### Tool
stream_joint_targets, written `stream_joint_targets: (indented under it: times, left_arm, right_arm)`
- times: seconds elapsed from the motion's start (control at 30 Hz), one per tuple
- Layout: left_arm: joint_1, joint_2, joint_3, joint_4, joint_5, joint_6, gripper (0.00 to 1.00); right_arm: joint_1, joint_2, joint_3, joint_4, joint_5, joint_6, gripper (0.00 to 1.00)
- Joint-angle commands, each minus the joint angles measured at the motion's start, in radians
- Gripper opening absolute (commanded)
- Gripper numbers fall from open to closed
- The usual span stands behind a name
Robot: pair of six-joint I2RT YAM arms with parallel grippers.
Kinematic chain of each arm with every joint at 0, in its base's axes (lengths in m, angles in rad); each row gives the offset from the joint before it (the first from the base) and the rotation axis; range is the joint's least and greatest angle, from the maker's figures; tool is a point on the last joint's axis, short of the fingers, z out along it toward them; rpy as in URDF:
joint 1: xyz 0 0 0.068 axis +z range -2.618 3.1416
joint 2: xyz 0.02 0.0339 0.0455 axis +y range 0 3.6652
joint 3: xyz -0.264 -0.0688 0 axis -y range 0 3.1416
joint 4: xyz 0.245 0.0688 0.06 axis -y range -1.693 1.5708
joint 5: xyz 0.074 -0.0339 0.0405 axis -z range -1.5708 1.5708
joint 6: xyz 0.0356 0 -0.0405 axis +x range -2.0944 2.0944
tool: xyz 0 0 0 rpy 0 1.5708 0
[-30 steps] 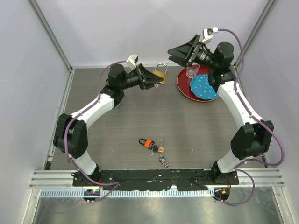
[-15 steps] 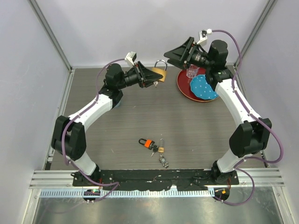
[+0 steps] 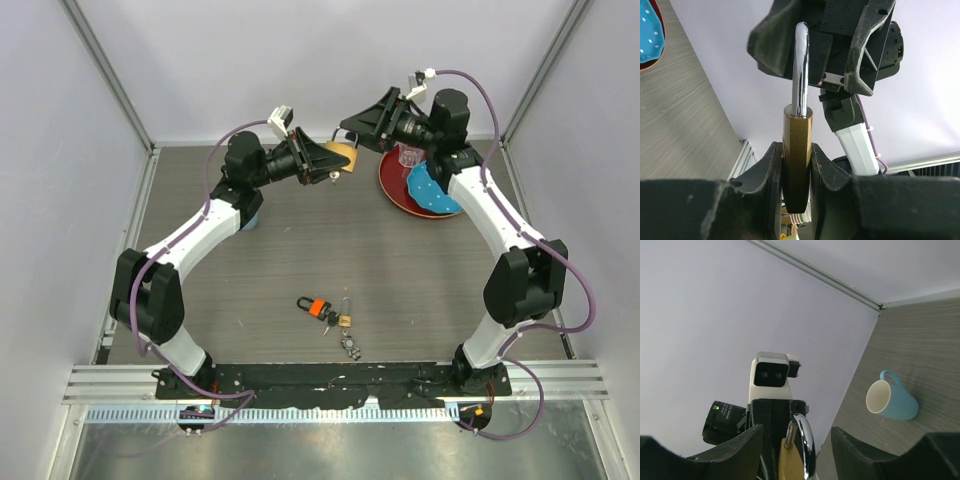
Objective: Lock with the key
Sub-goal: Lock the lock.
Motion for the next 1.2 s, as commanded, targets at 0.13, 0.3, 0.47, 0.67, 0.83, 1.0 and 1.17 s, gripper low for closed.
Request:
stream_joint_targets:
  times: [0.13, 0.3, 0.47, 0.67, 0.83, 1.0, 1.17]
  left_arm:
    - [-0.002, -0.046, 0.067, 0.135, 0.015, -0.018, 0.00]
    - [-0.002, -0.052, 0.062, 0.138, 0.007, -0.018, 0.00]
    - [-0.002, -0.054, 0.050, 0.139, 0.008, -0.020, 0.00]
    - [-0.002, -0.060, 0.042, 0.116, 0.013, 0.003, 0.02]
    - [0.004, -0.063, 0.157, -0.199, 0.039, 0.270, 0.31]
    - [0.018, -0.080, 0.278, -0.509, -0.007, 0.445, 0.43]
    - [0.032, -0.127, 0.292, -0.628, -0.051, 0.523, 0.58]
  right_arm:
    - [0.060, 0.012, 0.035, 0.165, -0.005, 0.085, 0.50]
    - [0.075, 0.020, 0.038, 0.171, -0.008, 0.090, 0.30]
    - [0.075, 0.007, 0.020, 0.181, 0.004, 0.093, 0.01]
    - [0.074, 0.009, 0.032, 0.179, 0.002, 0.094, 0.01]
    - [0.075, 0.013, 0.075, 0.136, -0.007, 0.067, 0.02]
    - [0.076, 0.019, 0.115, 0.093, -0.011, 0.045, 0.02]
    - [0.076, 0.036, 0.147, 0.092, -0.019, 0.051, 0.02]
